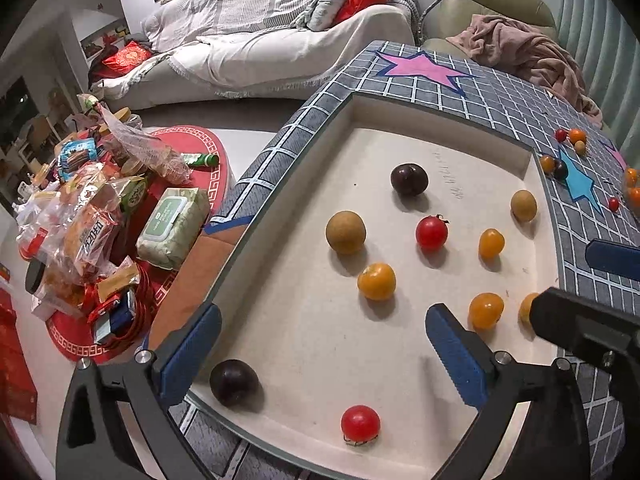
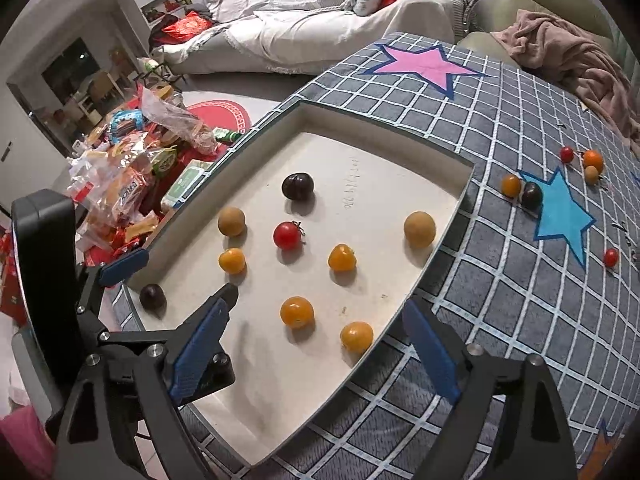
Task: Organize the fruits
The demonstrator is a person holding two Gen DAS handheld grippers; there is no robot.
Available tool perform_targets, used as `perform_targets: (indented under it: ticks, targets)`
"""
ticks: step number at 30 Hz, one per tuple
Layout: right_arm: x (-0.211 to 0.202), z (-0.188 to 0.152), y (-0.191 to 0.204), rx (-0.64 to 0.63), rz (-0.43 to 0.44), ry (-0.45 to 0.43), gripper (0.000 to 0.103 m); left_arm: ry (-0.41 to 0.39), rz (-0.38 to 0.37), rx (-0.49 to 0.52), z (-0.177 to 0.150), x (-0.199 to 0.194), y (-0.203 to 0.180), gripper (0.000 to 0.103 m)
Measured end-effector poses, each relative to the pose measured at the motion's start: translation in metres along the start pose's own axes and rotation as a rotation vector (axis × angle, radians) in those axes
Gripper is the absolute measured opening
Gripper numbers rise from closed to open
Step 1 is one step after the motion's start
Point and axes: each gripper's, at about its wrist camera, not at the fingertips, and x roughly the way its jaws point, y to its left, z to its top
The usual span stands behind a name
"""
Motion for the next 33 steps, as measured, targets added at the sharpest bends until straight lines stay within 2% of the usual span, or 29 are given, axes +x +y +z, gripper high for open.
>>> perform_targets:
  ticks: [8,11,33]
  targets:
    - [-0.006,0.001,0.003,-0.009,-0.042,0.018,0.092,0.002,0.002,0.009,-0.003,-0.009,0.001,0.103]
    - [-0.008,0.001,0.004,-0.014,-0.061,0.013,0.103,0.002,-0.002,0.007,-0.004,-0.012,0.002,0.103]
    - [-0.013,-0.001,0.010,-0.025,-0.077,0.021,0.103,-0.013,0.003,0.029,-0.010,-0.026,0.000,0.103]
